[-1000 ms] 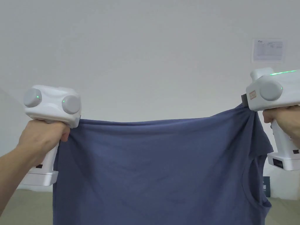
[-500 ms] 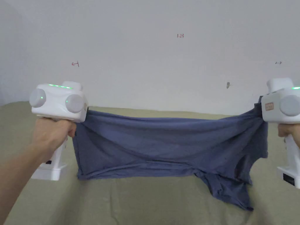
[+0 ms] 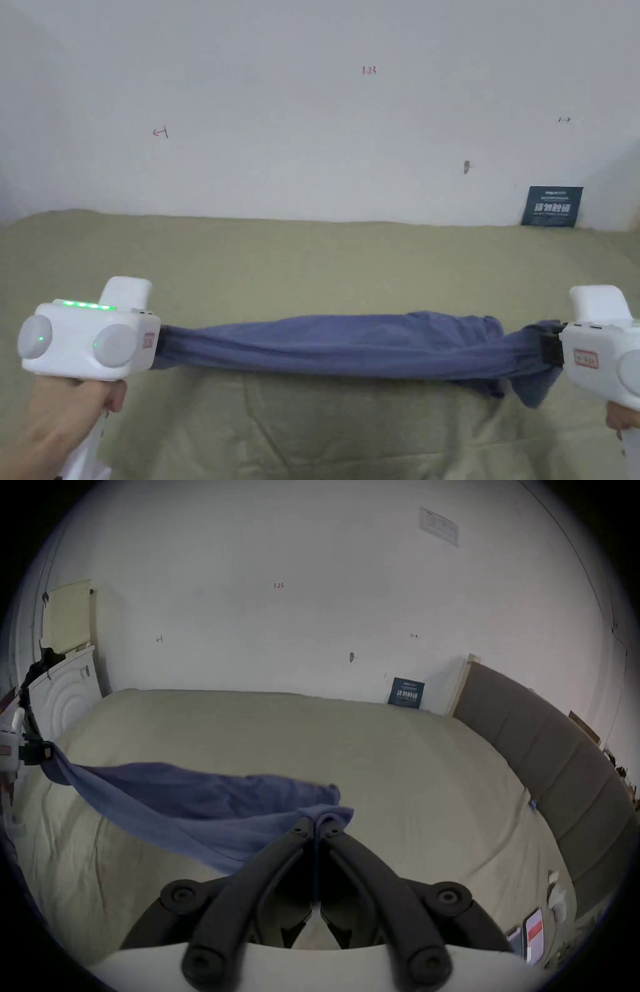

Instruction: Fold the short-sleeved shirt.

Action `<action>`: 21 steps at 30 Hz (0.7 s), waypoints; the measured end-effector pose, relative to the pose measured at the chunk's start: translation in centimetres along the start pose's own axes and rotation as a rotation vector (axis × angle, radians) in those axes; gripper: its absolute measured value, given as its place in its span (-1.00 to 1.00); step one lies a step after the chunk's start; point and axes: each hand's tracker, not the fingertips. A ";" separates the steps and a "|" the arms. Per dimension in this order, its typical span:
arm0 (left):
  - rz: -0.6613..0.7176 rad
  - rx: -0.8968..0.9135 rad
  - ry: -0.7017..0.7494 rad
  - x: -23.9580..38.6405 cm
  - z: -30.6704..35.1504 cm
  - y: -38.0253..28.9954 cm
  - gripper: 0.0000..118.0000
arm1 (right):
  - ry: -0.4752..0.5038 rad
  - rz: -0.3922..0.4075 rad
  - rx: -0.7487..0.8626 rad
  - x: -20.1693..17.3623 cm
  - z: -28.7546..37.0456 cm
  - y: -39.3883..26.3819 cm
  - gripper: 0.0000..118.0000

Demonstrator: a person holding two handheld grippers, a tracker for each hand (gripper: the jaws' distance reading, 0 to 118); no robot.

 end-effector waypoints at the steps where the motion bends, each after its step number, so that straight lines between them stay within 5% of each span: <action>1: 0.008 0.001 -0.003 -0.2 1.5 -1.1 -0.94 | 0.008 0.013 -0.002 0.0 1.7 -0.9 -0.97; 9: -0.054 -0.010 -0.048 -1.8 11.2 -11.7 -0.94 | 0.067 0.094 -0.045 0.0 13.9 -12.0 -0.97; 21: 0.008 -0.136 -0.117 -4.0 15.9 -24.7 -0.94 | 0.109 -0.039 -0.176 -0.1 21.0 -24.5 -0.97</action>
